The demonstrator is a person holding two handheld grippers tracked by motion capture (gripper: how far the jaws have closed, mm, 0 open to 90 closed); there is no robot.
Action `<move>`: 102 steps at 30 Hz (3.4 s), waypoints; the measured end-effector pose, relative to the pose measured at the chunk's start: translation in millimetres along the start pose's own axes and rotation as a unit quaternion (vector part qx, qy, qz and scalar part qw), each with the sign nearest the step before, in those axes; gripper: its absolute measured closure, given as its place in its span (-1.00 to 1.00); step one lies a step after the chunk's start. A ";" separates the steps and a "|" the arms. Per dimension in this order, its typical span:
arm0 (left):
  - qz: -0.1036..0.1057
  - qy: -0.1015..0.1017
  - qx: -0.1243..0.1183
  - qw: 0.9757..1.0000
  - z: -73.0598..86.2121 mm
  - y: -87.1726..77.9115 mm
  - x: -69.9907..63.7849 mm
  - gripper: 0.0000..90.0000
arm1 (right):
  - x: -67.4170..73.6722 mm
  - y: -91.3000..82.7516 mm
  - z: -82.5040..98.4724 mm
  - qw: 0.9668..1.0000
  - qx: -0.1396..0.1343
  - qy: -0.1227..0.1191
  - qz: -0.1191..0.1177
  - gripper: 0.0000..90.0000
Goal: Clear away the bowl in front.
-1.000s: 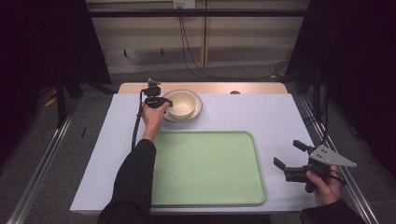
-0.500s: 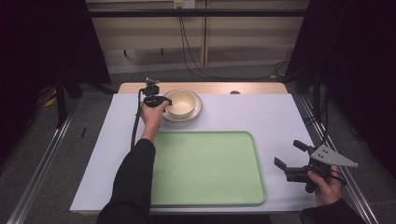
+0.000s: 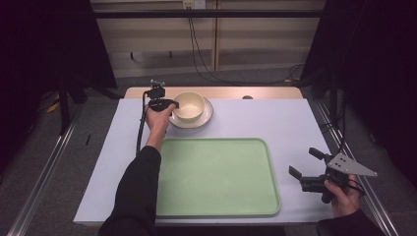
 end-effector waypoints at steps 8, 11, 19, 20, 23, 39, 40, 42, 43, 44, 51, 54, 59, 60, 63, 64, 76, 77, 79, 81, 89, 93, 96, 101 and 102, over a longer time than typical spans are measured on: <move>0.017 0.011 -0.014 1.000 -1.1 -20.7 -4.5 0.83 | -1.6 -0.9 -0.4 1.000 -0.001 0.004 0.008 -0.97; 0.016 0.015 -0.015 1.000 0.8 -27.2 -4.8 0.83 | -0.6 -0.2 0.5 1.000 0.002 -0.002 0.002 -0.97; 0.023 0.029 -0.012 0.999 6.6 -39.5 -8.4 0.83 | -0.7 -0.4 -0.2 1.000 0.000 -0.003 0.002 -0.97; 0.029 0.032 -0.014 0.999 7.5 -41.8 -9.8 0.83 | 0.1 0.0 -0.1 1.000 0.001 -0.003 0.001 -0.97; 0.021 0.034 -0.013 0.999 9.0 -43.2 -11.1 0.83 | -0.2 0.1 -0.5 1.000 -0.001 -0.003 0.001 -0.97; 0.070 0.073 -0.006 0.995 23.7 -57.0 -50.1 0.83 | -0.6 -0.3 -1.2 1.000 -0.003 -0.004 0.000 -0.97; 0.078 0.076 -0.008 0.994 25.2 -58.8 -54.0 0.83 | -0.8 -0.3 -1.3 1.000 -0.003 -0.004 0.001 -0.97; 0.077 0.078 -0.006 0.994 26.0 -59.9 -55.9 0.83 | -0.9 -0.3 -1.4 1.000 -0.004 -0.004 0.001 -0.97; 0.078 0.083 -0.006 0.993 26.8 -60.4 -58.2 0.83 | -0.8 -0.4 -1.2 1.000 -0.003 -0.004 0.001 -0.97; 0.078 0.091 -0.001 0.993 28.8 -61.0 -61.5 0.83 | -0.9 -0.6 -1.2 1.000 -0.003 -0.006 0.000 -0.97; 0.095 0.102 0.005 0.990 39.3 -59.6 -74.4 0.83 | -1.1 -0.7 -1.4 1.000 -0.004 -0.007 0.001 -0.97; 0.098 0.101 0.005 0.990 40.5 -58.4 -78.8 0.83 | 0.4 -0.7 -1.8 1.000 -0.007 -0.003 -0.003 -0.97; 0.106 0.114 0.014 0.988 47.5 -55.8 -88.2 0.83 | 0.2 -0.7 -2.5 1.000 -0.011 -0.006 -0.002 -0.97; 0.109 0.113 0.014 0.988 49.4 -53.9 -91.2 0.83 | 0.3 -1.0 -3.0 1.000 -0.014 -0.005 -0.001 -0.97; 0.111 0.124 0.023 0.986 55.1 -50.4 -98.5 0.83 | 0.7 -1.3 -3.3 1.000 -0.016 -0.004 -0.002 -0.97; 0.117 0.127 0.026 0.985 57.4 -48.8 -103.7 0.83 | 0.6 -1.5 -3.9 1.000 -0.020 -0.005 -0.002 -0.97; 0.145 0.154 0.043 0.977 66.4 -42.2 -133.9 0.83 | 0.4 -1.9 -4.4 1.000 -0.023 -0.005 -0.001 -0.97; 0.145 0.154 0.043 0.977 66.4 -42.2 -133.9 0.83 | 0.2 -2.2 -4.2 1.000 -0.022 -0.006 -0.001 -0.97; 0.154 0.160 0.046 0.974 69.5 -42.6 -144.0 0.83 | 0.1 -2.6 -4.1 1.000 -0.022 -0.008 -0.003 -0.97; 0.155 0.166 0.049 0.973 70.2 -42.5 -147.1 0.83 | 0.2 -2.5 -4.1 1.000 -0.021 -0.007 -0.002 -0.98; 0.164 0.176 0.057 0.969 73.6 -37.0 -168.0 0.83 | 0.5 -2.6 -4.1 1.000 -0.021 -0.010 -0.002 -0.98; 0.168 0.177 0.064 0.968 76.2 -31.5 -176.4 0.83 | -0.1 -2.7 -4.5 1.000 -0.023 -0.010 0.001 -0.98; 0.171 0.181 0.070 0.966 79.2 -25.4 -184.9 0.83 | 0.2 -2.7 -4.4 1.000 -0.023 -0.009 0.000 -0.98; 0.167 0.180 0.069 0.967 79.7 -18.9 -192.1 0.83 | 0.6 -2.6 -4.4 1.000 -0.023 -0.009 -0.001 -0.98; 0.167 0.180 0.071 0.967 79.9 -16.9 -194.2 0.83 | 0.6 -2.6 -4.4 1.000 -0.023 -0.009 -0.001 -0.98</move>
Point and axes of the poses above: each handheld gripper's, and its own axes: y roughly forward along the jaws, z roughly out of its underside, x roughly to its left, the point moved 8 cm from there along y, roughly forward along the jaws, and after that the axes turned 7 degrees about x, right-handed, at the moved point
